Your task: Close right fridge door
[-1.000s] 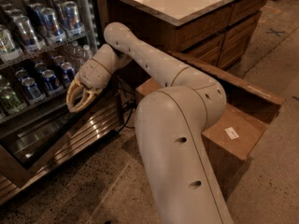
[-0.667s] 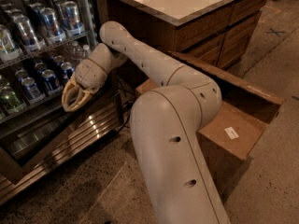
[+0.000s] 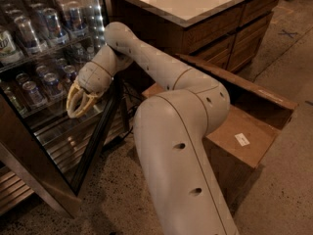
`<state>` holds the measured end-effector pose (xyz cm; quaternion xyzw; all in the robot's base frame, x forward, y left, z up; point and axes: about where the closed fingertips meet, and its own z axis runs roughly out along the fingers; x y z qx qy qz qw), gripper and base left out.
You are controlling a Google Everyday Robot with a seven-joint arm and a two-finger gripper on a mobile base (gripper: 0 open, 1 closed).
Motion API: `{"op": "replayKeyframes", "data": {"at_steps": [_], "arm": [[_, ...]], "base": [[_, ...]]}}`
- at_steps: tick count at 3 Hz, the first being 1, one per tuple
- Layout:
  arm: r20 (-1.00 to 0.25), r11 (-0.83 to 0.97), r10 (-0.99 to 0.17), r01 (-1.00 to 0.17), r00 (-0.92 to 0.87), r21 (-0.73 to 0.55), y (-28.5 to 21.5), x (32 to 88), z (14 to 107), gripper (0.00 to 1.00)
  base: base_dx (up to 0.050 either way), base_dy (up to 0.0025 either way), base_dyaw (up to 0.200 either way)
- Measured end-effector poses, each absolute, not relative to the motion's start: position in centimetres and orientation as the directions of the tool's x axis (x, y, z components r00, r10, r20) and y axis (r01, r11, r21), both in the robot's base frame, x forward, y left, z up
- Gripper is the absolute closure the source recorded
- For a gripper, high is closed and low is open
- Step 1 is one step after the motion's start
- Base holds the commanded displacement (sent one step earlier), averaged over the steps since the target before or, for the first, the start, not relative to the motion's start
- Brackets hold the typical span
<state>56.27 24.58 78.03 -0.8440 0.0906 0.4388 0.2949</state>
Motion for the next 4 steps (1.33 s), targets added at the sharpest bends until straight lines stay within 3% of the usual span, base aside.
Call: {"op": "replayKeyframes", "data": {"at_steps": [4], "arm": [[-0.787,-0.845,0.052,-0.393,0.615,-0.363,26.7,56.9,77.1,1.00]], "base": [[0.000,0.00000,0.000]]}}
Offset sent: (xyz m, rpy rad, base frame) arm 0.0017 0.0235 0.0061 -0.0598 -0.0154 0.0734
